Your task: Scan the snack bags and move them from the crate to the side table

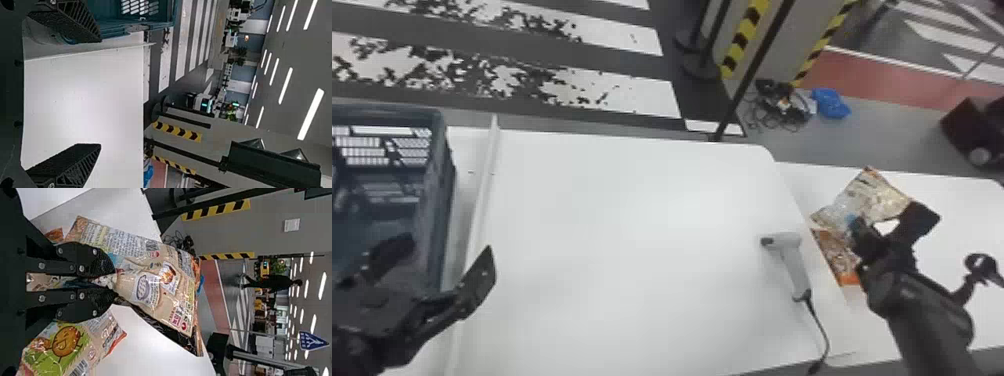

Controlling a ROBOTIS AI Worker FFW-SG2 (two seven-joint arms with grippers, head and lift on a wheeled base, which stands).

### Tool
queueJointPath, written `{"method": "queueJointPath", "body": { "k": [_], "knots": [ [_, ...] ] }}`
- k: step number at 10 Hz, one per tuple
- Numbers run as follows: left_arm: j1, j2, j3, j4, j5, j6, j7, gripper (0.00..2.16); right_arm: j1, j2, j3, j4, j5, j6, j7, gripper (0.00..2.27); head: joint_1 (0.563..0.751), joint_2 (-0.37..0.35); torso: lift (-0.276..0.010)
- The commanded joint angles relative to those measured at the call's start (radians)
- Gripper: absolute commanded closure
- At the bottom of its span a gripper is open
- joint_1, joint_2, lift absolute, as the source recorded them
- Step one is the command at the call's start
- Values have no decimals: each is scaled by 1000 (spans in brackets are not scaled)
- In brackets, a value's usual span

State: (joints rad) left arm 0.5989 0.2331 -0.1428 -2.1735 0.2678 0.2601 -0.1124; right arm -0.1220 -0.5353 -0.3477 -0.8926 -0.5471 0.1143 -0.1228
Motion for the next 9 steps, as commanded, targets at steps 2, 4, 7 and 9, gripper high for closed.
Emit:
{"method": "queueJointPath", "body": {
  "k": [2, 4, 7, 9],
  "knots": [
    [-1, 0, -4, -12, -1, 3, 0, 36, 39, 0, -1, -34, -45, 5, 2, 2, 695, -350, -87],
    [7, 0, -4, -45, -12, 9, 3, 36, 87, 0, -19, -112, -94, 35, 0, 43, 695, -350, -87],
    [9, -1, 0, -97, -19, 64, 17, 36, 360, 74, -100, -614, -171, 158, 0, 46, 695, -350, -87],
    [12, -8, -1, -128, -25, 92, 23, 36, 487, 169, -100, -881, -180, 210, 5, 60, 695, -350, -87]
  ]
}}
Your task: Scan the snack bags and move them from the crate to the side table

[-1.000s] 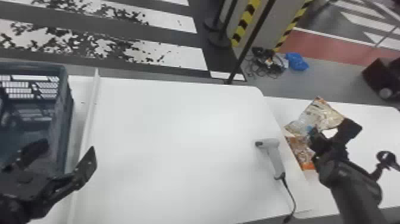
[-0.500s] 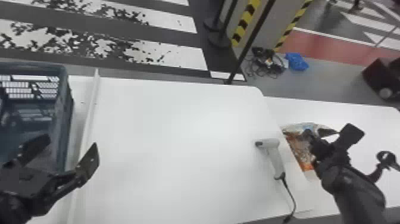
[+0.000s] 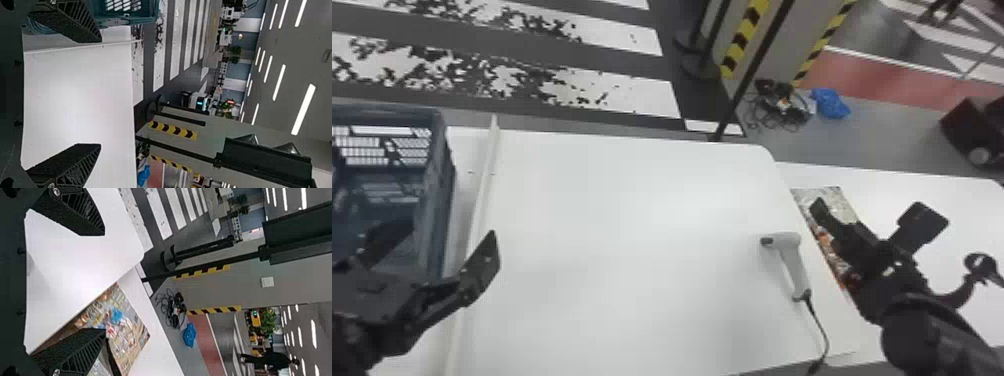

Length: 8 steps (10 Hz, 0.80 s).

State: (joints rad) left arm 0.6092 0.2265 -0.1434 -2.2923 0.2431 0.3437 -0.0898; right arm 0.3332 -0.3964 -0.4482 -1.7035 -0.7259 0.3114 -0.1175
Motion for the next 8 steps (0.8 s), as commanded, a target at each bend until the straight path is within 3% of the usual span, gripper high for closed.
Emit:
{"method": "queueJointPath", "body": {
  "k": [1, 3, 5, 7, 8],
  "knots": [
    [12, -1, 1, -27, -4, 8, 9, 36, 93, 80, 31, -194, -1, 32, -1, 60, 695, -350, -87],
    [35, -1, 16, -52, -8, 8, 21, 36, 171, 131, 160, -367, 97, 25, -2, 83, 695, -350, -87],
    [73, -3, 38, -75, -8, 2, 41, 36, 188, 162, 296, -447, 191, 22, -1, 87, 695, -348, -87],
    [144, -6, 100, -102, -7, -56, 50, 36, 231, 171, 361, -482, 221, 19, 1, 76, 695, -217, -87],
    [190, -7, 127, -118, -1, -133, 61, 36, 263, 165, 362, -501, 224, 16, -1, 70, 695, -171, -87]
  ]
}}
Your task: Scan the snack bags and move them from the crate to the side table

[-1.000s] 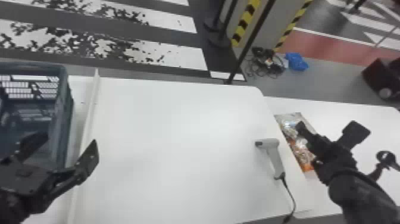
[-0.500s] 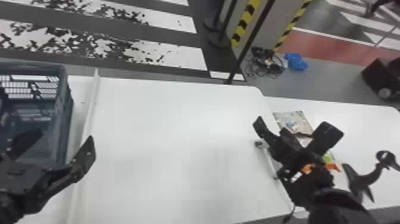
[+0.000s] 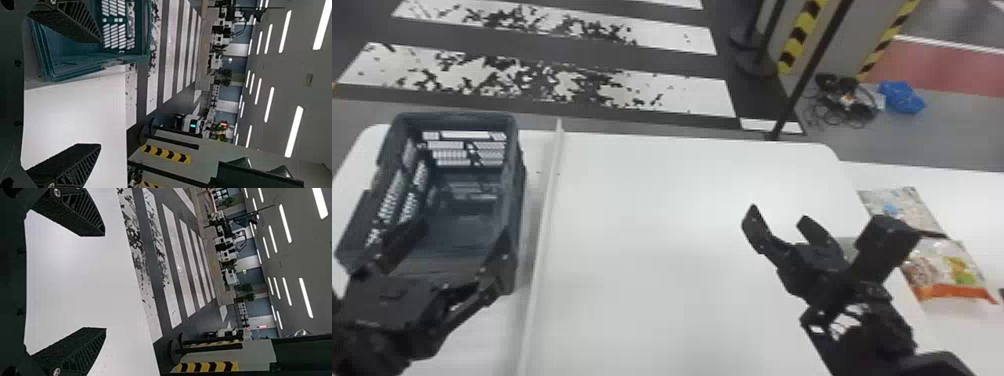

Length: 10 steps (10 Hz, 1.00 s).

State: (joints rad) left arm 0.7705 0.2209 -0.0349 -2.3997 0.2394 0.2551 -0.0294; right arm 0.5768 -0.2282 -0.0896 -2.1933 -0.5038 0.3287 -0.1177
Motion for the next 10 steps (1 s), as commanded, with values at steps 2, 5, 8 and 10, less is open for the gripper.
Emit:
{"method": "queueJointPath", "body": {
  "k": [2, 5, 8, 10],
  "knots": [
    [115, 3, 26, -32, 3, -191, 23, 36, 107, -23, 8, -48, 56, -72, -10, 70, 695, -122, -87],
    [190, 17, -33, -26, -14, -286, 43, 36, 248, -63, -4, -86, 57, -228, -8, 87, 695, -142, -87],
    [222, 43, -119, -15, -86, -302, 109, 36, 324, -97, 70, -86, 137, -431, -45, 90, 695, -184, -87],
    [227, 44, -122, -1, -84, -329, 109, 36, 327, -105, 83, -86, 145, -489, -92, 90, 695, -202, -87]
  ]
}}
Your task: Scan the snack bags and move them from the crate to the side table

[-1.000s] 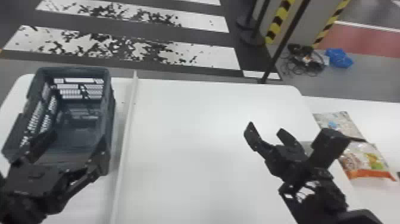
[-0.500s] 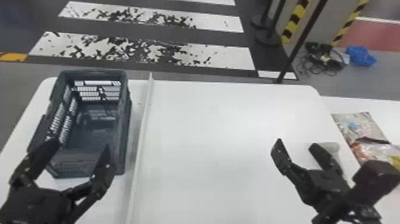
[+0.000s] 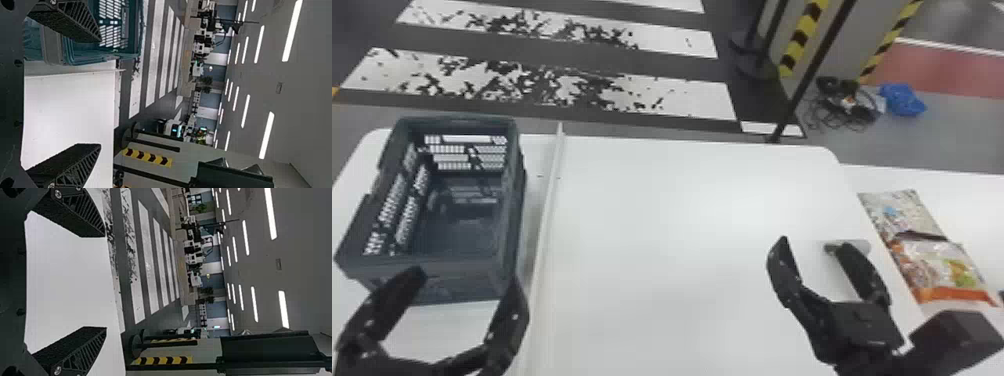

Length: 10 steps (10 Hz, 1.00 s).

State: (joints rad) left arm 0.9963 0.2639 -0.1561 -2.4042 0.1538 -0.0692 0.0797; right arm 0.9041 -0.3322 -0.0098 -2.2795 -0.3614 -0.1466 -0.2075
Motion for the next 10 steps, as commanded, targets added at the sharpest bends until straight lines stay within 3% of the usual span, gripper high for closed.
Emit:
{"method": "queueJointPath", "body": {
  "k": [1, 3, 5, 10],
  "knots": [
    [-1, 0, 12, 5, 3, -5, -14, 36, -2, -1, 2, 0, 2, -10, -4, 90, 695, -206, -87],
    [-2, 0, 27, 5, 21, -2, -57, 43, 4, -2, -4, 0, 2, -1, -4, 87, 695, -209, -87],
    [-10, -2, 50, 7, 55, 10, -72, 46, 12, -4, -16, -18, 2, 82, -3, 76, 695, -214, -87],
    [-18, -8, 78, -10, 63, 75, -52, 46, 16, -4, -19, -43, 2, 109, 7, 76, 695, -176, -87]
  ]
}}
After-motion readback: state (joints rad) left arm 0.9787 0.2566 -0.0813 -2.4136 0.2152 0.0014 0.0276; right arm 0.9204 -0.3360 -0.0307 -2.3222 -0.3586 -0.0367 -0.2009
